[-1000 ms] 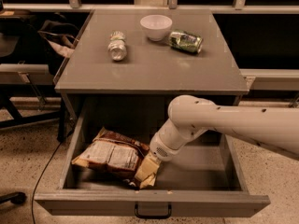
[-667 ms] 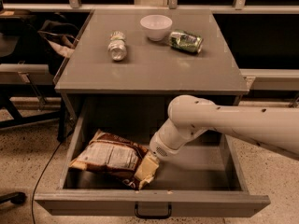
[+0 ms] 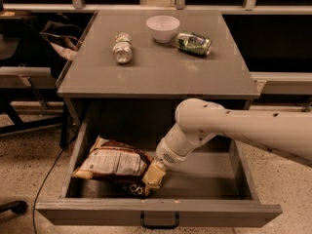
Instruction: Pick brown chip bag from top drawer and place on counter
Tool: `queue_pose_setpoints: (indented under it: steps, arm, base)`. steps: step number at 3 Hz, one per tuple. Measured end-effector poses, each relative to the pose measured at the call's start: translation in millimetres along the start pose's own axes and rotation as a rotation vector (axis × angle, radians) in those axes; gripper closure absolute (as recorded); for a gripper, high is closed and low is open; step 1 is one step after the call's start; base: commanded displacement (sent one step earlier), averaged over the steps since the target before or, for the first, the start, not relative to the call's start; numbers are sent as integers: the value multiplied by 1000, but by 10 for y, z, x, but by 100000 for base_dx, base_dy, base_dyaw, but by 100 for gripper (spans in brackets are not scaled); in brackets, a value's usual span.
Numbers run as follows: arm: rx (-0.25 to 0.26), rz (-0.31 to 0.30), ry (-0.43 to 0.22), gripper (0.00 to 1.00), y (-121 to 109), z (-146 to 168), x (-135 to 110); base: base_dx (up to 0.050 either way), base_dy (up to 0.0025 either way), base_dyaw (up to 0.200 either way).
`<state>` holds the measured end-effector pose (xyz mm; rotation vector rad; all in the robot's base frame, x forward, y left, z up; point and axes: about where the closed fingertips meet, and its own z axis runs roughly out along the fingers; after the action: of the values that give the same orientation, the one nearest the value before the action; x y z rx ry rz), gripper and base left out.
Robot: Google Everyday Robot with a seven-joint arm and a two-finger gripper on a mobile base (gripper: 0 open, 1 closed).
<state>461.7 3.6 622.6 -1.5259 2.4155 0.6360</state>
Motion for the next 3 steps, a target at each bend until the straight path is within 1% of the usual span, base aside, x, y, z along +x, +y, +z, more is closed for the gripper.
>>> queue_pose_setpoints:
  steps: [1, 2, 3]
  arm:
    - [21, -22, -26, 100, -133, -324, -239]
    - [82, -70, -94, 100, -95, -822, -414]
    - [165, -106, -185, 100, 130, -1242, -412]
  base:
    - [0, 0, 0]
    - [0, 0, 0]
    - [0, 0, 0]
